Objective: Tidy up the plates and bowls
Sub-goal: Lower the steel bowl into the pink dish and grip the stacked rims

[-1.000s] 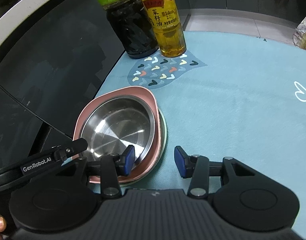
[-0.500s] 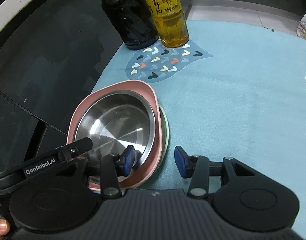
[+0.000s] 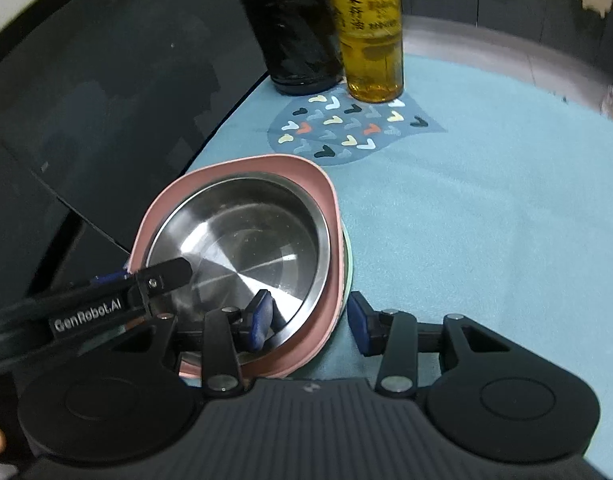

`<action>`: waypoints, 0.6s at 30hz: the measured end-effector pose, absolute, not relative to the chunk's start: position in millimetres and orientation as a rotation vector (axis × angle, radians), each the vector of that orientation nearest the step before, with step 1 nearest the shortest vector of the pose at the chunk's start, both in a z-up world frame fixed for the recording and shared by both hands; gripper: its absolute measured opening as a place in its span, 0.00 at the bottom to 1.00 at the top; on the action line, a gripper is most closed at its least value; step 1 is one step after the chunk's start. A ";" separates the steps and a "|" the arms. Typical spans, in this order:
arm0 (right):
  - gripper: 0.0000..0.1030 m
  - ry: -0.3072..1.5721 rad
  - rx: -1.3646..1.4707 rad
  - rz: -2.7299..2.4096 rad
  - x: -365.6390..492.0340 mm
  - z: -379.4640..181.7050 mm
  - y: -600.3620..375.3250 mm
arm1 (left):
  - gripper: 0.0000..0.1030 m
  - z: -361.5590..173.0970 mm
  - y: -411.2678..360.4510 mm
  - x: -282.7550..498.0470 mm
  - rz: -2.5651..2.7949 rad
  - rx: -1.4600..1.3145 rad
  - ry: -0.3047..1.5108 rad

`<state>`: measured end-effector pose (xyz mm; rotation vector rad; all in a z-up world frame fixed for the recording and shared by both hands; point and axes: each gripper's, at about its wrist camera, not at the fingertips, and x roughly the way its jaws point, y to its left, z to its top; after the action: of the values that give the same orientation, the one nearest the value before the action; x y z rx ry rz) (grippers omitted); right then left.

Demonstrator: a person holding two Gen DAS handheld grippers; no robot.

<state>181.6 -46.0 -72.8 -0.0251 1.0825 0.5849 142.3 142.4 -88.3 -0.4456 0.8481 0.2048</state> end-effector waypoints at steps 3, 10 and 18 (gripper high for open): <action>0.26 1.068 -0.026 0.584 178.8 -69.8 -48.0 | 0.30 -85.7 142.5 140.7 0.210 -0.445 0.841; 0.26 1.025 -0.012 0.579 171.8 -57.8 -54.3 | 0.30 -77.7 138.7 134.3 0.205 -0.439 0.823; 0.26 0.987 0.004 0.584 155.6 -43.5 -63.8 | 0.30 -62.5 133.0 120.1 0.201 -0.424 0.788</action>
<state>155.6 -63.8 -43.5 0.0037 0.9868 0.5841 120.1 133.0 -62.5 -0.4238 0.7878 0.2012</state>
